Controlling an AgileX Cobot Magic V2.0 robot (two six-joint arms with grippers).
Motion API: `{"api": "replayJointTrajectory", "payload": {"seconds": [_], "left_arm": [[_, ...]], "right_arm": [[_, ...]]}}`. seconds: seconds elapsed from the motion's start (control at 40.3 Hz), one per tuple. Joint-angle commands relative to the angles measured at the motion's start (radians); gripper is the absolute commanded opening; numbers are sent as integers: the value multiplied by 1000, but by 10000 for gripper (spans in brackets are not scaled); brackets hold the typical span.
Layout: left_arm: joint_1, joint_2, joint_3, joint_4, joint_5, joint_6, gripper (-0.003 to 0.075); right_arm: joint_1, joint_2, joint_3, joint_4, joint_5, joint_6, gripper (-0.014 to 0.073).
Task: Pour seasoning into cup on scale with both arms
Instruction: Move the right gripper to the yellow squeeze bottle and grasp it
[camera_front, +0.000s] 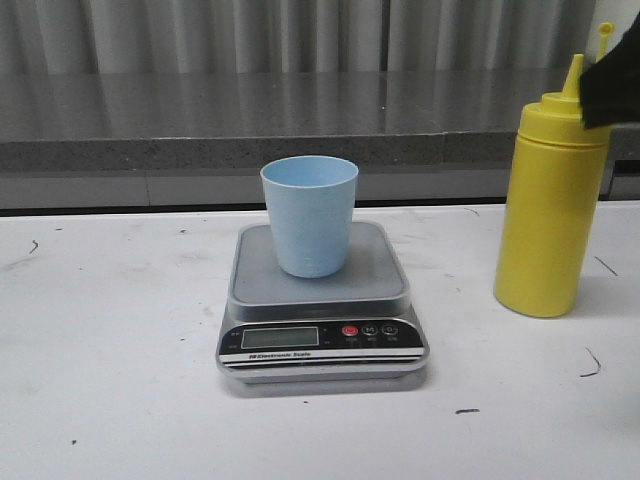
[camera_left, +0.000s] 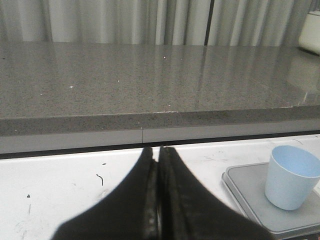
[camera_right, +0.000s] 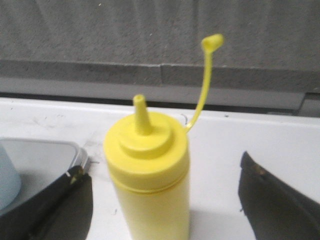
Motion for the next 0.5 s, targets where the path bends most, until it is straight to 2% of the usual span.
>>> {"api": "replayJointTrajectory", "payload": {"seconds": [0.0, 0.198, 0.471], "left_arm": [[2, 8, -25, -8, -88, -11, -20], [2, 8, -25, -8, -88, -11, -20], [2, 8, -25, -8, -88, -11, -20]], "right_arm": [[32, 52, 24, 4, -192, 0, 606], [46, 160, 116, 13, -335, 0, 606], [46, 333, 119, 27, -553, 0, 606]]}}
